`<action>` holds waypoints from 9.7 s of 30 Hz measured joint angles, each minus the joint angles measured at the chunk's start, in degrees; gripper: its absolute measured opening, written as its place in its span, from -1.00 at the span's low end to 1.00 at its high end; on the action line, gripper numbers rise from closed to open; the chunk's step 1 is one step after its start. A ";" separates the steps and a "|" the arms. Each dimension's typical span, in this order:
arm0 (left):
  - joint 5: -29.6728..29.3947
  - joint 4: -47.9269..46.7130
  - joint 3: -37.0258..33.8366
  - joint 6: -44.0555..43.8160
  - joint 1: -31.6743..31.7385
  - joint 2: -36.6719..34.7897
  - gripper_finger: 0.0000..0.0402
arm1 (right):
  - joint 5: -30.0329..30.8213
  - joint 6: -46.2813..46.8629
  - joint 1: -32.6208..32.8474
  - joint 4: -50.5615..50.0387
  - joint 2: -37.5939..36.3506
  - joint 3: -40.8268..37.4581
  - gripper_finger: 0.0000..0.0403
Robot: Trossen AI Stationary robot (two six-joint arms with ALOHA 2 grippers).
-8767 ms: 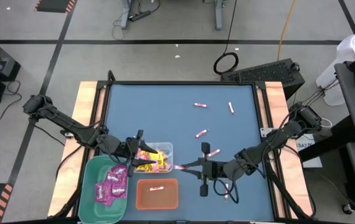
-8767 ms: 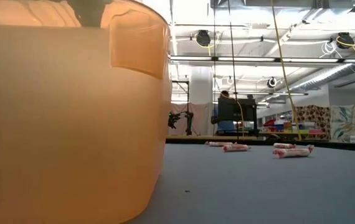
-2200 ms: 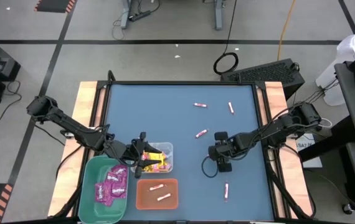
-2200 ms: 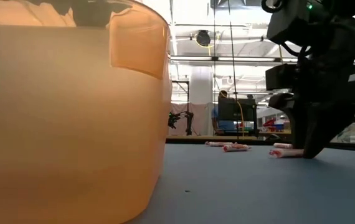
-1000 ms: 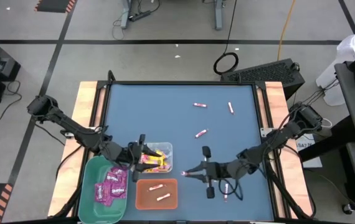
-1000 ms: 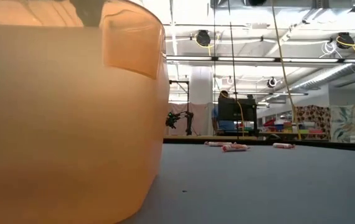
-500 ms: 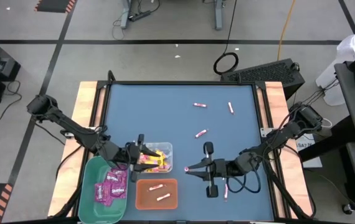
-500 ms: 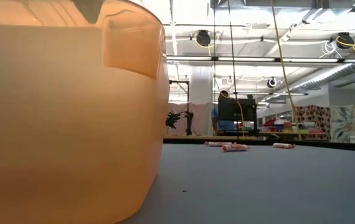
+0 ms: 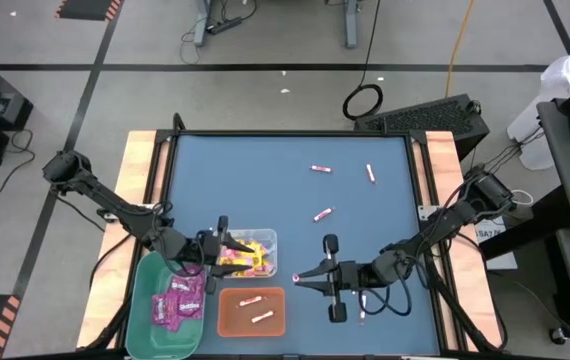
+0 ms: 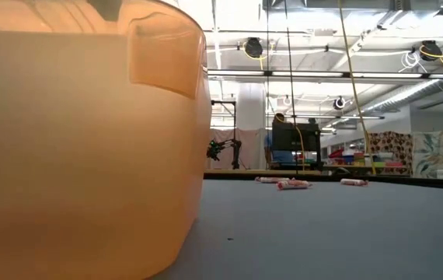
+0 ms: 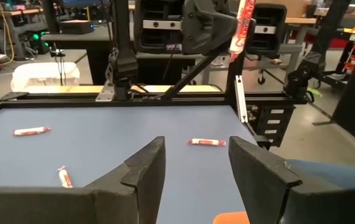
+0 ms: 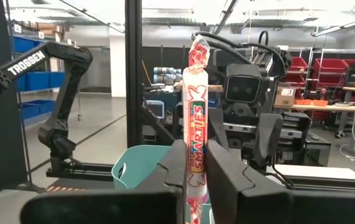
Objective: Sort candy
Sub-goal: Put the red candy into the orange bin
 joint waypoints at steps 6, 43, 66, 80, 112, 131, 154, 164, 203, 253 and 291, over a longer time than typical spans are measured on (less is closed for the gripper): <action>0.00 0.31 0.00 -0.06 0.00 0.01 -0.09 | 0.02 -2.81 -0.04 0.39 0.09 0.00 -0.86; 0.04 1.99 0.00 -0.16 0.00 0.04 -0.09 | -1.30 -0.86 2.91 -0.18 0.09 0.00 -0.82; 1.08 22.60 0.07 2.93 -0.46 8.64 -0.09 | -1.50 9.67 -3.18 -4.84 6.85 5.92 -0.80; 4.46 25.46 0.07 4.46 -0.40 10.25 0.19 | -1.55 9.06 -7.27 -4.84 13.84 12.90 -0.80; 8.15 24.88 0.07 5.14 2.05 11.86 -0.77 | -1.68 9.39 -8.32 -6.92 14.27 12.87 -0.59; 8.81 9.13 0.07 -6.37 -5.59 8.02 -0.71 | 1.38 23.11 -2.94 -33.82 9.29 12.83 -0.01; 8.44 4.71 0.04 -18.69 -8.46 26.24 -0.70 | 1.46 24.48 -0.37 -37.93 9.27 12.83 -0.07; 8.18 4.71 0.04 -19.40 -8.46 26.21 -0.26 | 1.46 24.44 -0.32 -37.93 9.27 12.83 -0.07; 6.51 -10.92 8.92 -8.74 -0.24 11.98 -0.14 | -24.68 103.74 13.83 -100.98 8.39 12.85 -0.07; 6.49 -10.84 8.92 -10.56 -0.35 12.02 -0.14 | 18.69 54.04 16.01 -93.57 -7.22 20.79 -0.83; 4.17 -7.26 8.94 -10.23 -0.35 12.02 -0.14 | 7.54 -11.97 12.50 11.72 -5.64 -9.62 -0.82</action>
